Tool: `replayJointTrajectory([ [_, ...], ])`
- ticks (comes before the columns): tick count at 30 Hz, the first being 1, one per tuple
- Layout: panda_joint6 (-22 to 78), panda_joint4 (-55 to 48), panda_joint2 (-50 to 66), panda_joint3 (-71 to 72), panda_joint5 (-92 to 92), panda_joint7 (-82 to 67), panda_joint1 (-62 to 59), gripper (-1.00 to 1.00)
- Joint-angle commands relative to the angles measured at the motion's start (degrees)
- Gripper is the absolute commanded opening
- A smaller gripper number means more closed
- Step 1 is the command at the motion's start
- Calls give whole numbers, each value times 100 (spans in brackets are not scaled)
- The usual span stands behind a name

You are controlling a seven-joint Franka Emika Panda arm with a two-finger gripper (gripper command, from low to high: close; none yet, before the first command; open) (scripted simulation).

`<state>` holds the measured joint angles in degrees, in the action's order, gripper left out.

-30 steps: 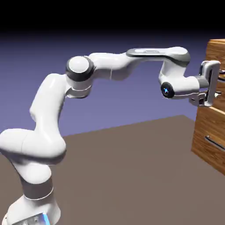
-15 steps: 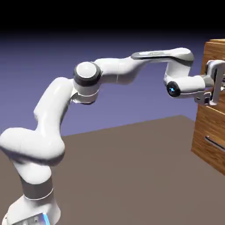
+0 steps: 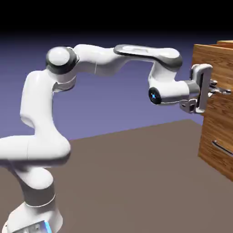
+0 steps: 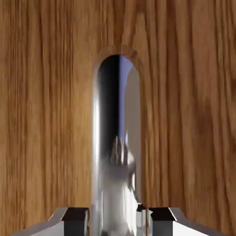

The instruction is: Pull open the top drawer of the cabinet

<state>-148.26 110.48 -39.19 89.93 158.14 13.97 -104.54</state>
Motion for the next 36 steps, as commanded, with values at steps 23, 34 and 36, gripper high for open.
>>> replayJointTrajectory([
  [23, -380, 1207, 1996, -2404, 494, -2627, 3173, -100],
  [34, -502, 1540, 2344, -4438, 737, -3474, 5354, -100],
  [36, -467, 1777, 2135, -4793, 676, -3349, 5702, -100],
])
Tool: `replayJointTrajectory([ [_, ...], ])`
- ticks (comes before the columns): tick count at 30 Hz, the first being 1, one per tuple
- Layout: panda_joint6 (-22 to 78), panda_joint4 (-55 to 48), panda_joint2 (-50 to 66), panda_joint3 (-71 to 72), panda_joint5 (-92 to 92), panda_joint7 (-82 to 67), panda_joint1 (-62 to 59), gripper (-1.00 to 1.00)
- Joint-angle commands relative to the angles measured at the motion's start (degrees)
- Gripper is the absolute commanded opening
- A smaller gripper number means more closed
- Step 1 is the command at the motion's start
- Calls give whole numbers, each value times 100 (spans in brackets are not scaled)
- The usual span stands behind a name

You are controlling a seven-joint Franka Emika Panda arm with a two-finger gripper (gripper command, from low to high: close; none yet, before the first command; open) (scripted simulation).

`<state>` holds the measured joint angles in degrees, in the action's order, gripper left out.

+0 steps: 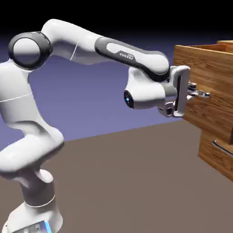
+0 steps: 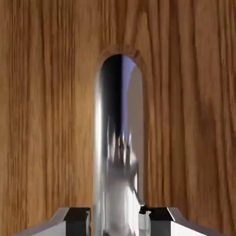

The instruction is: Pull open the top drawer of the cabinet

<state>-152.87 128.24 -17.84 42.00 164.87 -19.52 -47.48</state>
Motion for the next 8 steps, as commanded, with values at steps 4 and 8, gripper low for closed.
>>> replayJointTrajectory([
  [4, -54, 132, 21, -788, 88, -289, 826, -100],
  [8, -59, 192, -11, -993, 96, -330, 1037, 100],
])
